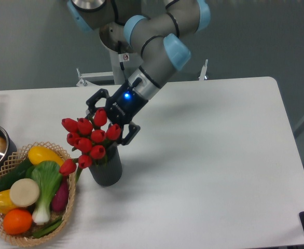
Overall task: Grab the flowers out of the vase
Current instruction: 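Move the open gripper toward the red tulip stems above the black vase, then close the gripper around the tulip stems just above the vase rim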
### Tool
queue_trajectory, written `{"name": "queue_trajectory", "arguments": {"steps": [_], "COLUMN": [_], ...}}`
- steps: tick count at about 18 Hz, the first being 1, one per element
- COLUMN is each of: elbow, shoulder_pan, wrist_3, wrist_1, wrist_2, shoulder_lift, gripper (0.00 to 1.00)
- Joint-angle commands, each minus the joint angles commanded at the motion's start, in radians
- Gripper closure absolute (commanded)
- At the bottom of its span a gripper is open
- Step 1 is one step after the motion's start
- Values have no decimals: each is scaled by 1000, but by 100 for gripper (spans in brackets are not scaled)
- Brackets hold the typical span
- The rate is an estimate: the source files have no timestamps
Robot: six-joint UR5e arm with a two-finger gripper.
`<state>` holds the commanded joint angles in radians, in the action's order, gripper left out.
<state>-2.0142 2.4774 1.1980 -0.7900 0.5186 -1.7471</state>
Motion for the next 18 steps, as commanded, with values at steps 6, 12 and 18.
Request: {"name": "queue_trajectory", "arguments": {"steps": [6,12,18], "elbow": [9,29,46], "shoulder_pan": [0,15,44], "wrist_3": [17,11,-29], "wrist_1": [2,2,2], "wrist_2": [-23,-26,-75], "shoulder_lift": [-11,-2,18], "gripper": [100,100,100]}}
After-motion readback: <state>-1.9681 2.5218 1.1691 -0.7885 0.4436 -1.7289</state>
